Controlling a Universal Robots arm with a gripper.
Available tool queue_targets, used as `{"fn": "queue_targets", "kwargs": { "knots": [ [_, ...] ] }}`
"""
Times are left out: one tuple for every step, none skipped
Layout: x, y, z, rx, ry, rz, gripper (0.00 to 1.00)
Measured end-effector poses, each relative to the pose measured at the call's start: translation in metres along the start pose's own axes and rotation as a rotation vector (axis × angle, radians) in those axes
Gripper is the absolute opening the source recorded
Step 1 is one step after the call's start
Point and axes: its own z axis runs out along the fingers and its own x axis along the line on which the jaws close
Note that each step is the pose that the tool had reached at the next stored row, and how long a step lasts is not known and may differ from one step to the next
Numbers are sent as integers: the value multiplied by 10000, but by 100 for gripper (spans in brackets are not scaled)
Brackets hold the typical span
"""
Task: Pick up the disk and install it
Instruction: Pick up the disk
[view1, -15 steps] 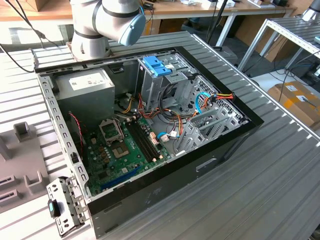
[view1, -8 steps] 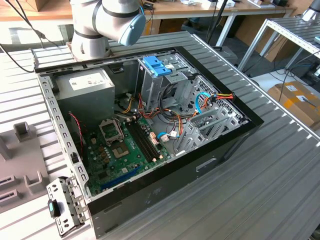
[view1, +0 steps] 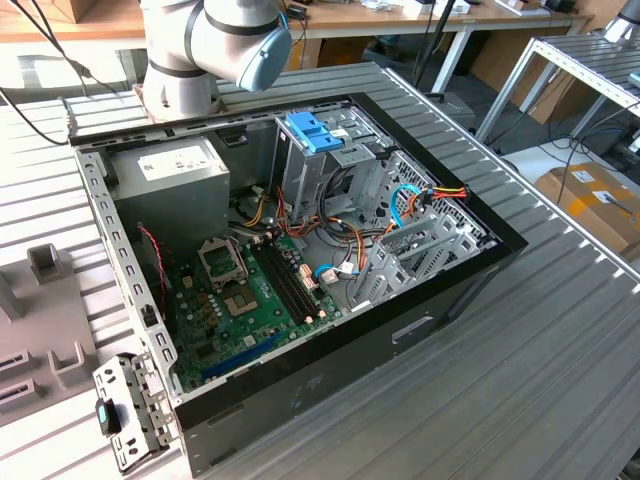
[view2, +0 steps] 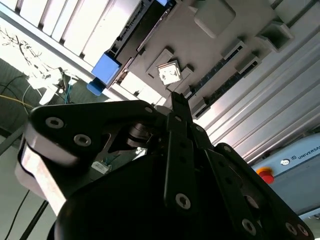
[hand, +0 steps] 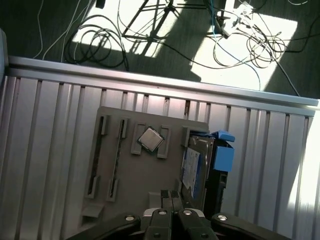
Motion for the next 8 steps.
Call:
{"fn": "queue_targets", "kwargs": {
  "knots": [
    [0,0,0,-1,2,-35,11],
    [0,0,0,-2,3,-77,11],
    [0,0,0,-3,6,-139,11],
    [0,0,0,-5,8,-185,11],
    [0,0,0,-6,10,-222,11],
    [0,0,0,-8,14,-319,11],
    [0,0,0,-9,16,-370,11],
    [0,0,0,-11,18,-413,11]
  ]
}}
